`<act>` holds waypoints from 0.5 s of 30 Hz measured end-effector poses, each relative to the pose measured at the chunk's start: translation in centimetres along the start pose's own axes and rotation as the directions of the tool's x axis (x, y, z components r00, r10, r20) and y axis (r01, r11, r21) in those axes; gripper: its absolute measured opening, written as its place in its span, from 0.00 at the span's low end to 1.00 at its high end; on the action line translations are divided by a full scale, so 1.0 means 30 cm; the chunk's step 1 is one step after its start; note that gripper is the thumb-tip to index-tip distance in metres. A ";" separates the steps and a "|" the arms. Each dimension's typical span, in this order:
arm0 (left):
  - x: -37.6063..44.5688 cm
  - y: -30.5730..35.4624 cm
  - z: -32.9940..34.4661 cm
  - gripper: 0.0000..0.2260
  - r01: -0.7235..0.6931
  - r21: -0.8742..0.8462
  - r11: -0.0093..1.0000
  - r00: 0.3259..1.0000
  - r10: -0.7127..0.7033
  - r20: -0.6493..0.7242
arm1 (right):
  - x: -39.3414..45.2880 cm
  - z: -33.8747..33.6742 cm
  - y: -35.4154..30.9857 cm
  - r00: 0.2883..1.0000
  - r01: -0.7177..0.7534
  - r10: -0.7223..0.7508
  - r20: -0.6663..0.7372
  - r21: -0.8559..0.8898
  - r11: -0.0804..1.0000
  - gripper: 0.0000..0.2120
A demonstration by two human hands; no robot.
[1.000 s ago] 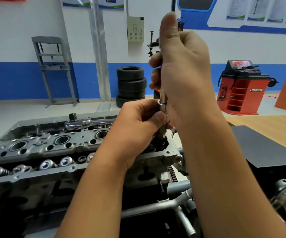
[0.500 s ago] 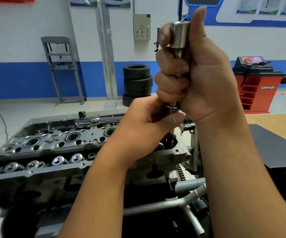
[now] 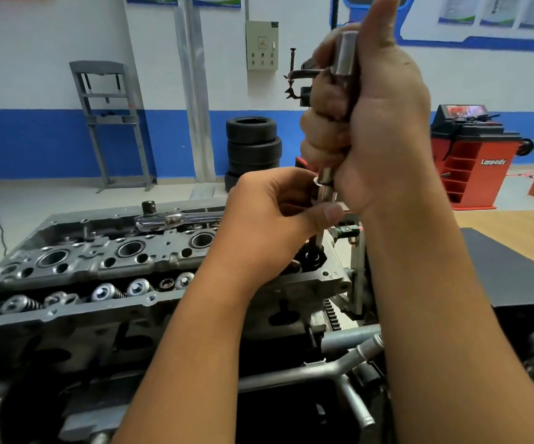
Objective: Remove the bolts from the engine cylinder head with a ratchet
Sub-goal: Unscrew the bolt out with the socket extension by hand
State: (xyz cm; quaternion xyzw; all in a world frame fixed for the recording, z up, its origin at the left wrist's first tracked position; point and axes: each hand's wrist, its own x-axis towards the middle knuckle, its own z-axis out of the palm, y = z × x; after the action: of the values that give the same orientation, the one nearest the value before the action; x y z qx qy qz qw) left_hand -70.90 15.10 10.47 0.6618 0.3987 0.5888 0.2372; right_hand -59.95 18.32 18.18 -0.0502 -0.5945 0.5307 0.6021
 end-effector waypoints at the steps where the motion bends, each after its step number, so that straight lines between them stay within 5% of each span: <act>1: 0.001 0.004 -0.007 0.06 -0.001 0.001 1.000 0.999 0.001 0.054 | 0.000 -0.014 -0.004 0.993 -0.048 0.043 0.112 0.045 0.998 0.26; 4: 0.001 0.005 -0.026 0.05 0.022 -0.035 0.999 0.986 -0.016 0.168 | 0.002 -0.027 -0.004 0.955 -0.115 0.089 0.283 0.077 0.990 0.28; 11: 0.007 -0.003 -0.015 0.10 0.030 -0.096 0.995 0.997 -0.037 -0.070 | 0.003 0.021 0.036 0.973 0.199 -0.225 -0.048 -0.313 0.929 0.10; 15: 0.013 0.001 -0.021 0.09 0.035 -0.065 0.997 0.999 -0.032 0.042 | 0.001 0.009 0.031 0.965 0.206 -0.236 -0.116 -0.227 0.952 0.11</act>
State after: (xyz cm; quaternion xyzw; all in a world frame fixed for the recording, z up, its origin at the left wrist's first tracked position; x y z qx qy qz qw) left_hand -71.51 15.31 10.84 0.6590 0.3850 0.5839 0.2768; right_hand -60.70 18.59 17.64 -0.0848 -0.6055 0.3881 0.6896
